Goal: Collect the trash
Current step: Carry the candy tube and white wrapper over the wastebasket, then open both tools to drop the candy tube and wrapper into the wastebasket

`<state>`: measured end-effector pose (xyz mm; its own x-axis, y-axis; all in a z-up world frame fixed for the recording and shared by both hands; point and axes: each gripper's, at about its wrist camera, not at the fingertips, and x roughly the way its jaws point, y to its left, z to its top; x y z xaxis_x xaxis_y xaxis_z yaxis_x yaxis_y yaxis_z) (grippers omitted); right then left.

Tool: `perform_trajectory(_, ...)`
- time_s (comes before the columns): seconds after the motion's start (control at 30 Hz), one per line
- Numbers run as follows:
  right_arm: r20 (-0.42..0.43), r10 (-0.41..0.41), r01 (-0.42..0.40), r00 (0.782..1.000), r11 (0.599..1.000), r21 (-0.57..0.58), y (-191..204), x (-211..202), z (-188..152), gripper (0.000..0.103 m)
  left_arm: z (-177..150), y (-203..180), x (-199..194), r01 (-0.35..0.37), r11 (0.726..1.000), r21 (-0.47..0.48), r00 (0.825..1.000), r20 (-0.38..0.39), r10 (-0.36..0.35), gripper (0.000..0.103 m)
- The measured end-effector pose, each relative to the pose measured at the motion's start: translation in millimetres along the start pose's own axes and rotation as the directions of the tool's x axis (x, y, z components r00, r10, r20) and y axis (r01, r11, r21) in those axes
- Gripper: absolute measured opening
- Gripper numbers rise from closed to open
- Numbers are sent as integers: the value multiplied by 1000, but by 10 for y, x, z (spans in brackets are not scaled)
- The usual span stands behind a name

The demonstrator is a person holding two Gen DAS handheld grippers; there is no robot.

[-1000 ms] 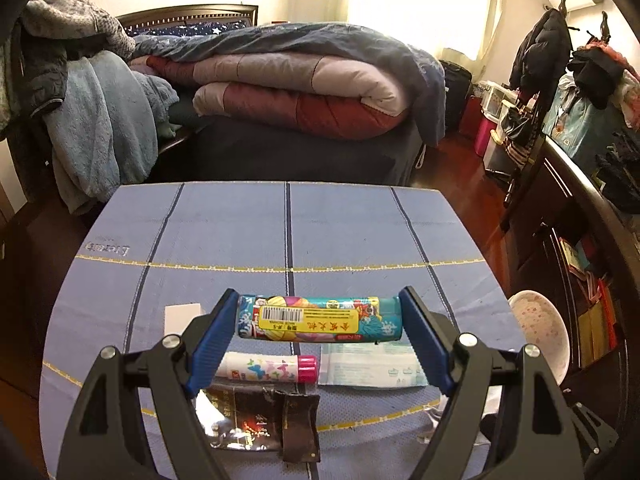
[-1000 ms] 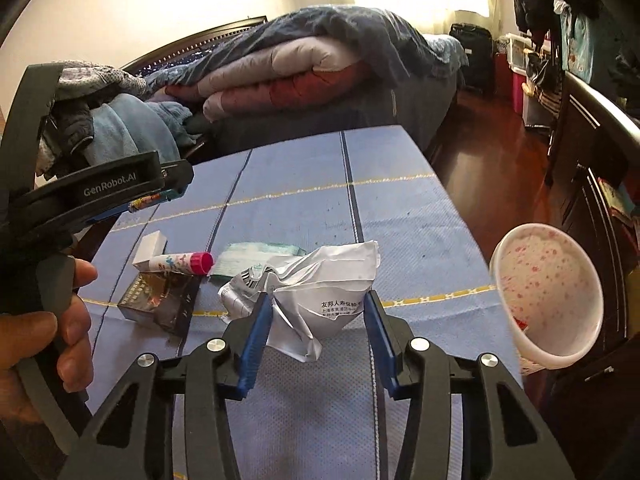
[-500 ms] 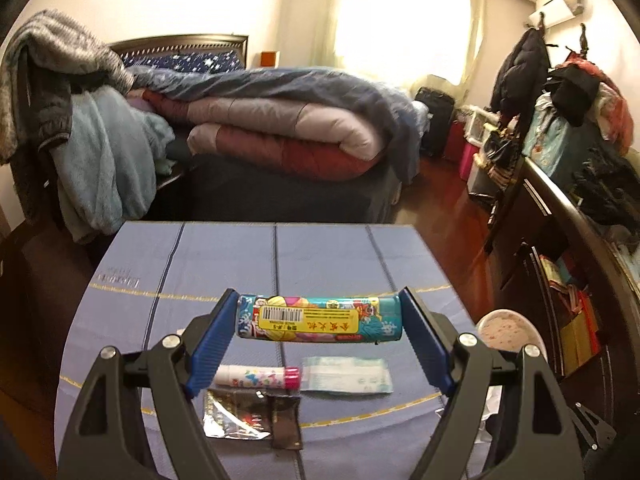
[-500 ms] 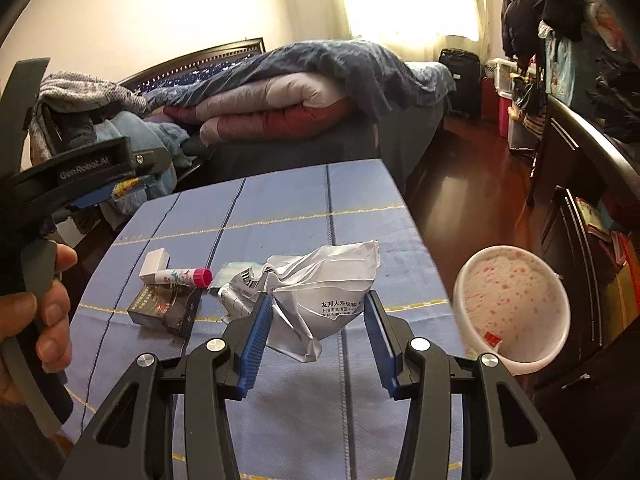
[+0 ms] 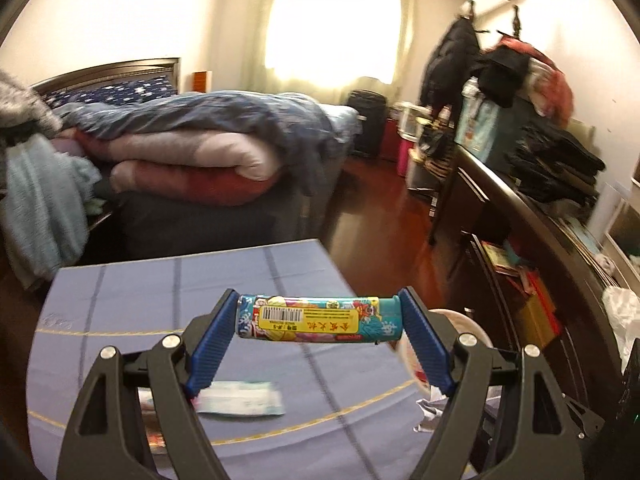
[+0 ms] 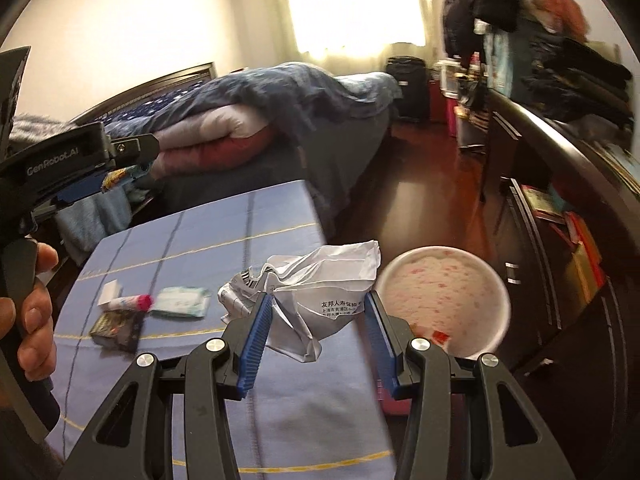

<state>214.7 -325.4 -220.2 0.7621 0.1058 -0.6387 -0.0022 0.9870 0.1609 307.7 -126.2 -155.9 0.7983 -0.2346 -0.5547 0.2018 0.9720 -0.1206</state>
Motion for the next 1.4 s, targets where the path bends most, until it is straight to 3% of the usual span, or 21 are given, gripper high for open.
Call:
perform_trajectory(0.43, 9, -177, 174, 984, 974, 146, -994, 6, -5, 48, -4, -1072, 458, 142, 978, 155, 990, -23, -141, 80)
perform_trajectory(0.7, -29, -251, 251, 968, 947, 200, -1466, 190, -60, 48, -122, -1565, 1001, 205, 960, 188, 977, -100, -189, 80)
perform_trajectory(1.0, -89, -287, 300, 954, 931, 209, -1756, 576, -112, 48, -333, -1858, 1604, 254, 947, 196, 955, -203, -214, 80)
perform_trajectory(1.27, -135, -296, 316, 946, 933, 172, -1766, 970, -150, 50, -420, -1903, 2009, 263, 952, 157, 939, -268, -216, 80)
perform_trajectory(1.4, -146, -297, 320, 944, 932, 170, -1785, 1106, -166, 58, -419, -1888, 2170, 277, 953, 123, 926, -298, -231, 81)
